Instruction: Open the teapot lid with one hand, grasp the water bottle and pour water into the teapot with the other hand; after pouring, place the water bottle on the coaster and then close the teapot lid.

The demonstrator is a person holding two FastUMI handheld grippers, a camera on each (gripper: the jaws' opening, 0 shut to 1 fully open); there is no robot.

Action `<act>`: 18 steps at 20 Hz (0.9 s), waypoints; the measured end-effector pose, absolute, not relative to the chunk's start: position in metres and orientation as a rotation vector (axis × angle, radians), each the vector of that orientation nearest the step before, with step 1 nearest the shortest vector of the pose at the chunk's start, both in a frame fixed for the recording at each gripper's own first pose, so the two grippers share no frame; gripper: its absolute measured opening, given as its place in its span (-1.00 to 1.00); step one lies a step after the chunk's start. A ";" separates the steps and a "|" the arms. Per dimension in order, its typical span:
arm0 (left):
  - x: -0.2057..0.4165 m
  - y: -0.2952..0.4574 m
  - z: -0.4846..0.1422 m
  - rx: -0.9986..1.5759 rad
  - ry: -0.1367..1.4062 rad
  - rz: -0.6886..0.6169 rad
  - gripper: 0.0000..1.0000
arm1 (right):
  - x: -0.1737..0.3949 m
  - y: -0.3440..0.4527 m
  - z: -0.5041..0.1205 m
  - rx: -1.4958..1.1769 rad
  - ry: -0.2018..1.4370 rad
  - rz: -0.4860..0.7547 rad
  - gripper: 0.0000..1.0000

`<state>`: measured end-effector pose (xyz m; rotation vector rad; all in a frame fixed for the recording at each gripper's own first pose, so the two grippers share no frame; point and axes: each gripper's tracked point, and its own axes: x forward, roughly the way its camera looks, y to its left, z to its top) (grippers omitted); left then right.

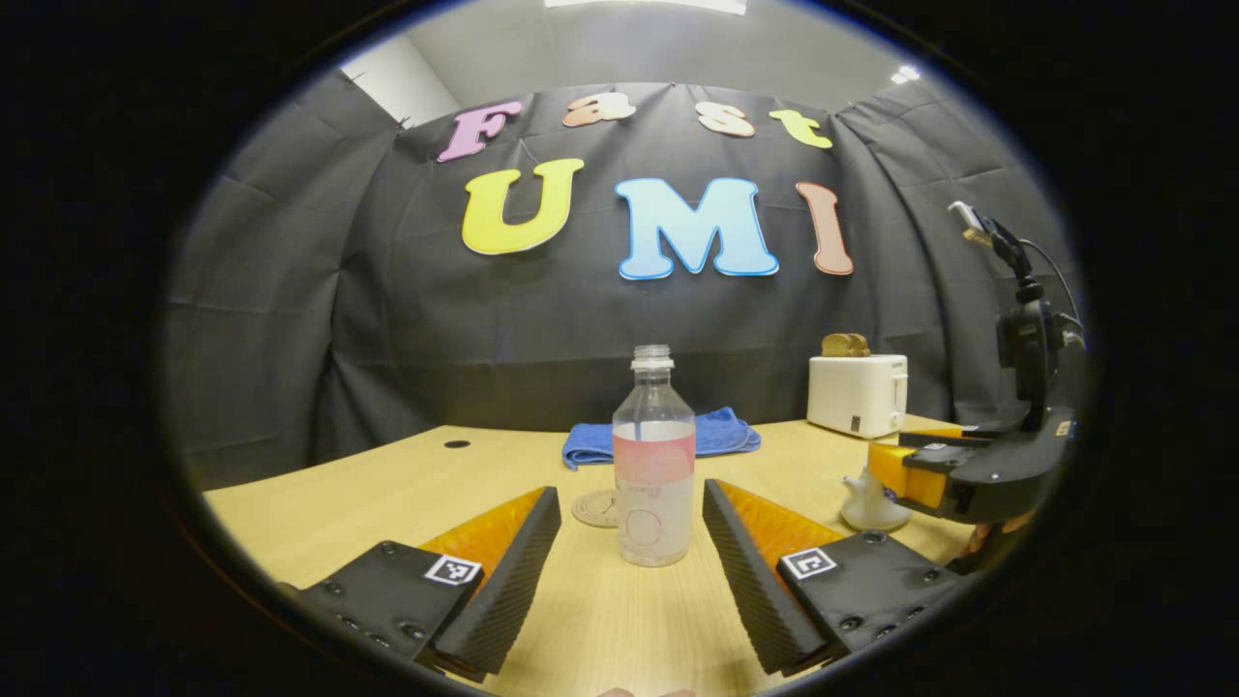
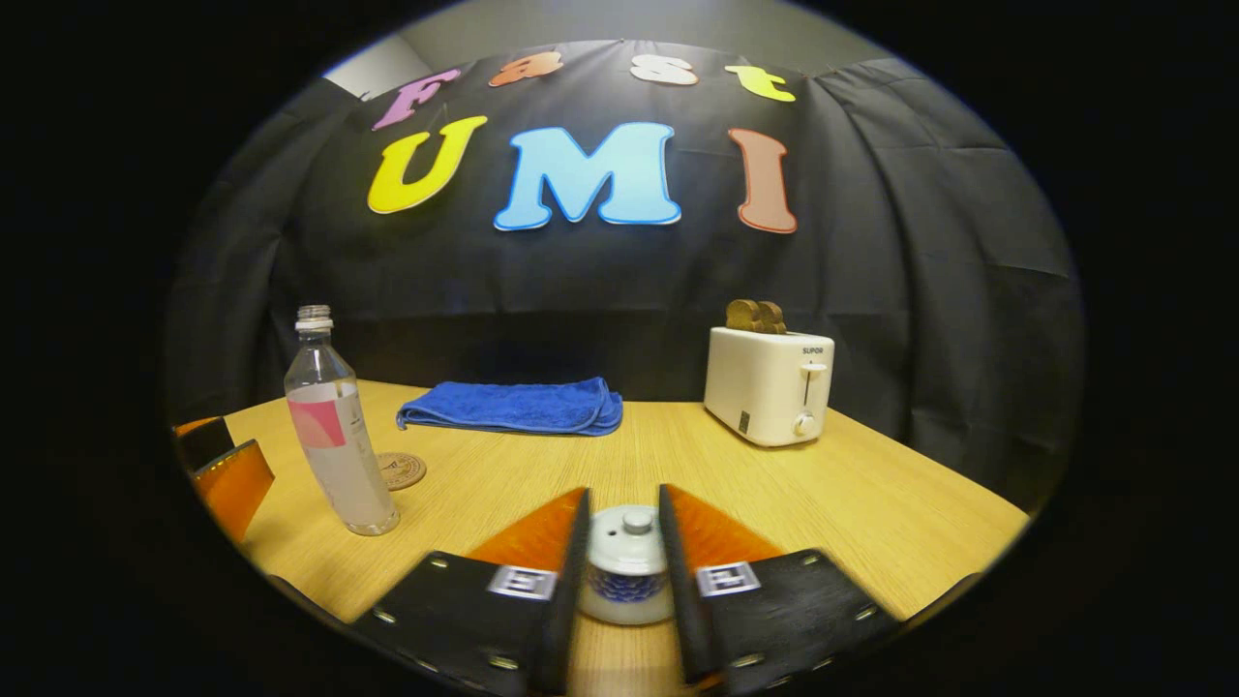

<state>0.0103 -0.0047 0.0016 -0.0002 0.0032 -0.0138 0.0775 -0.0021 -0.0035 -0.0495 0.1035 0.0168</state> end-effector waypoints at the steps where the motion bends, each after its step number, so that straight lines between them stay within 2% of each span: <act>1: 0.011 -0.005 0.001 0.000 0.003 -0.015 1.00 | 0.083 -0.004 -0.010 -0.041 0.113 0.018 -0.55; 4: 0.011 -0.004 0.001 0.000 0.003 -0.016 1.00 | 0.085 -0.006 -0.008 -0.052 0.106 0.010 -0.51; 5: 0.010 -0.004 0.002 0.000 0.002 -0.016 1.00 | 0.069 -0.010 0.002 -0.049 0.100 0.003 -0.51; 6: 0.010 -0.005 0.001 0.000 0.004 -0.018 1.00 | 0.085 -0.010 -0.008 -0.059 0.103 -0.004 -0.89; 18: 0.011 -0.004 0.001 0.001 0.000 -0.018 1.00 | 0.079 -0.006 0.008 -0.058 0.042 0.019 -0.89</act>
